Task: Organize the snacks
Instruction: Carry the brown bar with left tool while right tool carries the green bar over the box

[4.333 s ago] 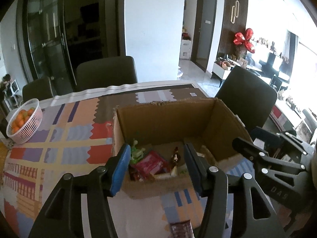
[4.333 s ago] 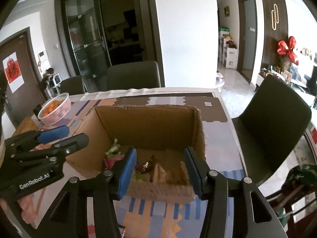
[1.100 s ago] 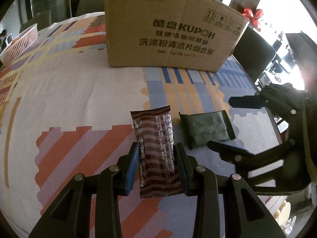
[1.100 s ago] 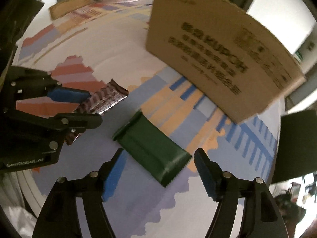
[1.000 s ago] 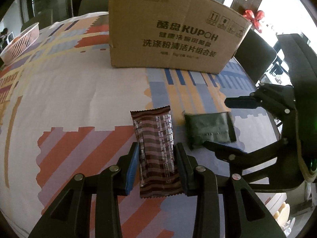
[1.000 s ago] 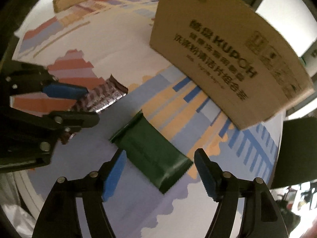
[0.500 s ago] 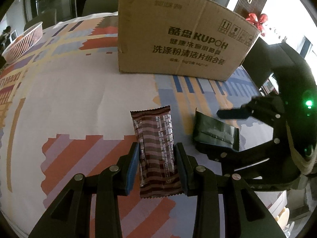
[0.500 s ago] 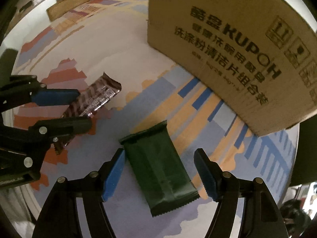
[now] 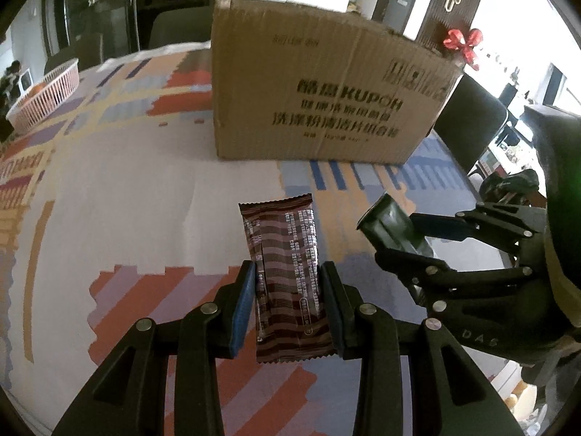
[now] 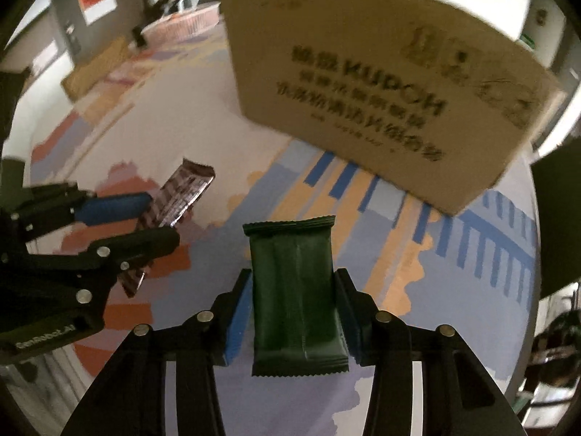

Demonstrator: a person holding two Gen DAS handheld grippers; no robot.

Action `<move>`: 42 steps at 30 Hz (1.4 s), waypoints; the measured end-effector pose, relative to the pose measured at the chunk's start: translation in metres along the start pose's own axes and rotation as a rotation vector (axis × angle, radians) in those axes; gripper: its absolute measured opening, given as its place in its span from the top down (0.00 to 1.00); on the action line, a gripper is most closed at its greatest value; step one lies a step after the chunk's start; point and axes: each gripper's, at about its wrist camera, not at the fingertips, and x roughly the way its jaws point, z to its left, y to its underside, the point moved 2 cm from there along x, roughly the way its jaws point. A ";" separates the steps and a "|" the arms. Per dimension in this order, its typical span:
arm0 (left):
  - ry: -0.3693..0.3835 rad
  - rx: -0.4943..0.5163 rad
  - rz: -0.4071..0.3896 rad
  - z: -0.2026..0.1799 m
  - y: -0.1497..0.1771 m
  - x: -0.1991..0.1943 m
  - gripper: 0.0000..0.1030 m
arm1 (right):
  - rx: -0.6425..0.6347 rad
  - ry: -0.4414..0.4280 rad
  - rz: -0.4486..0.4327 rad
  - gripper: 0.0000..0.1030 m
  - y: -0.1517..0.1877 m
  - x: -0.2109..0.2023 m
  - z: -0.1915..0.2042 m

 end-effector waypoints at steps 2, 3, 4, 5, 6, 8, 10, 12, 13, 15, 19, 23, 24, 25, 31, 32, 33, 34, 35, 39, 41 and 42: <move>0.003 0.007 -0.021 -0.002 -0.005 -0.007 0.65 | 0.030 0.008 -0.032 0.56 -0.002 -0.008 -0.004; 0.003 0.010 -0.030 -0.003 -0.008 -0.009 0.65 | 0.042 0.008 -0.047 0.56 -0.002 -0.012 -0.005; 0.005 0.013 -0.042 -0.004 -0.011 -0.013 0.65 | 0.059 0.006 -0.064 0.56 -0.003 -0.017 -0.007; 0.008 0.015 -0.055 -0.005 -0.015 -0.017 0.65 | 0.076 0.010 -0.083 0.56 -0.004 -0.022 -0.009; 0.009 0.017 -0.065 -0.005 -0.017 -0.020 0.65 | 0.086 0.008 -0.098 0.56 -0.005 -0.026 -0.010; 0.009 0.023 -0.093 -0.007 -0.025 -0.027 0.65 | 0.117 0.009 -0.132 0.56 -0.008 -0.034 -0.012; 0.008 0.029 -0.119 -0.008 -0.032 -0.034 0.65 | 0.142 0.009 -0.161 0.56 -0.011 -0.042 -0.015; 0.008 0.037 -0.148 -0.010 -0.041 -0.042 0.65 | 0.173 0.016 -0.197 0.56 -0.015 -0.052 -0.020; 0.008 0.041 -0.159 -0.010 -0.044 -0.045 0.65 | 0.179 0.019 -0.211 0.56 -0.018 -0.055 -0.019; 0.009 0.048 -0.187 -0.011 -0.053 -0.052 0.65 | 0.197 0.032 -0.247 0.56 -0.023 -0.065 -0.022; 0.010 0.065 -0.234 -0.013 -0.069 -0.062 0.65 | 0.215 0.052 -0.308 0.56 -0.034 -0.081 -0.023; 0.008 0.081 -0.279 -0.014 -0.085 -0.072 0.65 | 0.231 0.066 -0.358 0.56 -0.047 -0.095 -0.028; 0.007 0.087 -0.290 -0.015 -0.089 -0.075 0.65 | 0.234 0.072 -0.370 0.56 -0.051 -0.099 -0.029; 0.004 0.092 -0.302 -0.016 -0.093 -0.077 0.65 | 0.237 0.077 -0.381 0.56 -0.052 -0.102 -0.030; -0.009 0.112 -0.352 -0.019 -0.114 -0.087 0.65 | 0.248 0.089 -0.430 0.56 -0.068 -0.116 -0.037; -0.011 0.112 -0.357 -0.019 -0.118 -0.087 0.65 | 0.248 0.093 -0.440 0.56 -0.072 -0.119 -0.038; -0.013 0.111 -0.362 -0.018 -0.121 -0.087 0.65 | 0.244 0.095 -0.446 0.56 -0.076 -0.121 -0.039; -0.013 0.113 -0.368 -0.018 -0.125 -0.088 0.65 | 0.244 0.099 -0.450 0.56 -0.078 -0.122 -0.040; -0.015 0.115 -0.370 -0.018 -0.130 -0.087 0.65 | 0.245 0.105 -0.457 0.56 -0.082 -0.123 -0.042; -0.020 0.121 -0.379 -0.016 -0.146 -0.086 0.65 | 0.241 0.117 -0.469 0.56 -0.099 -0.126 -0.048; -0.018 0.124 -0.380 -0.017 -0.155 -0.085 0.65 | 0.244 0.121 -0.468 0.56 -0.106 -0.125 -0.051; -0.016 0.125 -0.380 -0.016 -0.159 -0.084 0.65 | 0.245 0.123 -0.469 0.56 -0.111 -0.125 -0.053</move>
